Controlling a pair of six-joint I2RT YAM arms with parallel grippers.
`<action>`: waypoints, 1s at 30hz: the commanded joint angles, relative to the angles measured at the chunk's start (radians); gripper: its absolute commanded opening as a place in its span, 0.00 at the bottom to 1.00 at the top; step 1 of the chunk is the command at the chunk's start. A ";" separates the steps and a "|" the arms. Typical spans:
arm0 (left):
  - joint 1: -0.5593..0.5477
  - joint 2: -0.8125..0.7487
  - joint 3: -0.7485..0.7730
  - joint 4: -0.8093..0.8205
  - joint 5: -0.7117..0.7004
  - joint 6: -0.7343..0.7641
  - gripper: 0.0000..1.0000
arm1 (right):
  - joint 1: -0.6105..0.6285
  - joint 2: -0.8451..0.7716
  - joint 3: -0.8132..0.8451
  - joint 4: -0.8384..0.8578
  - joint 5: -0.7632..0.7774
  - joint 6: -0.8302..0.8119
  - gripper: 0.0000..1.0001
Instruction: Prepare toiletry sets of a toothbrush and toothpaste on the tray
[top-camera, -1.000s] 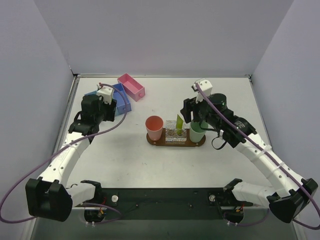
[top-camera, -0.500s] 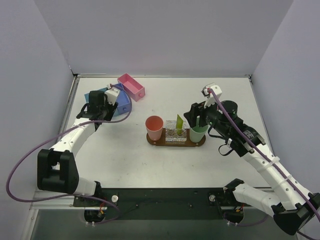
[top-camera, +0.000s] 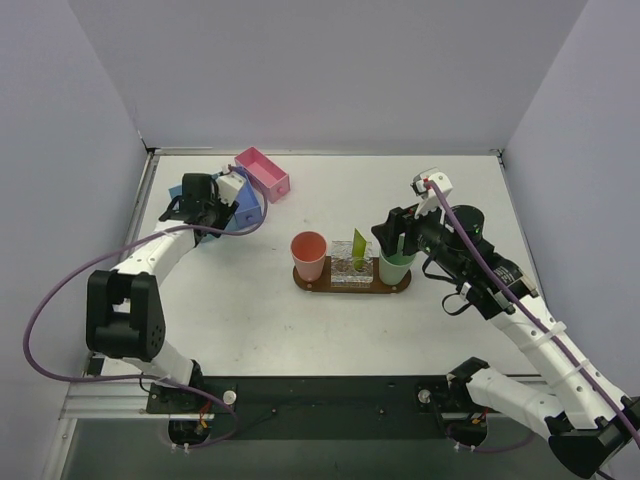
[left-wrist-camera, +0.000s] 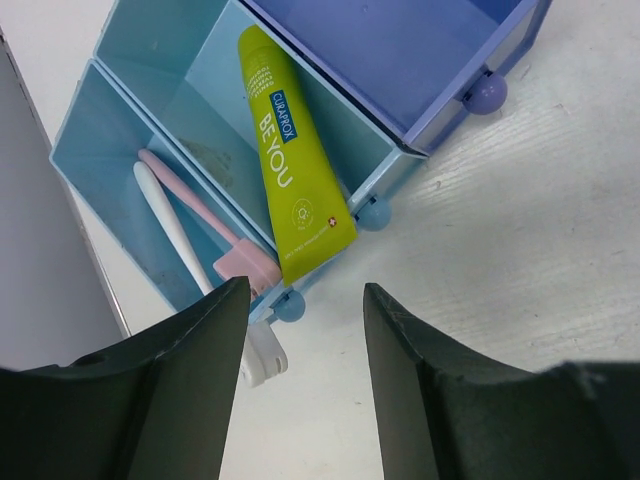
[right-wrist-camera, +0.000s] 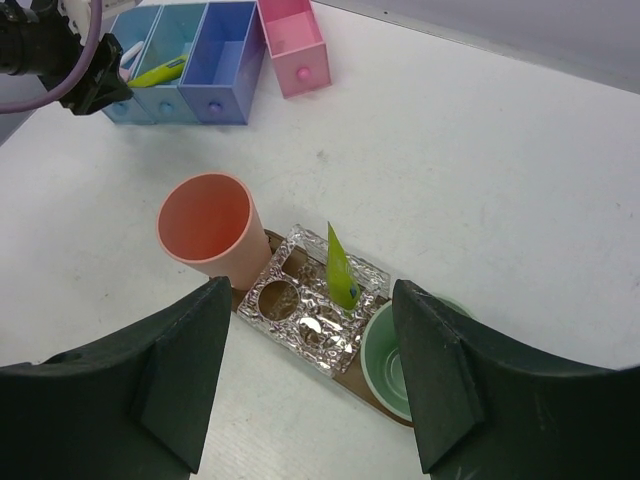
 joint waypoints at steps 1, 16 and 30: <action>0.012 0.039 0.061 0.001 0.018 0.028 0.59 | -0.008 -0.015 -0.009 0.053 -0.006 0.010 0.61; 0.011 0.125 0.108 -0.015 0.010 0.041 0.46 | -0.021 -0.011 -0.013 0.051 0.000 0.011 0.61; 0.008 0.148 0.124 -0.018 -0.014 0.030 0.24 | -0.025 -0.009 -0.016 0.053 0.000 0.013 0.61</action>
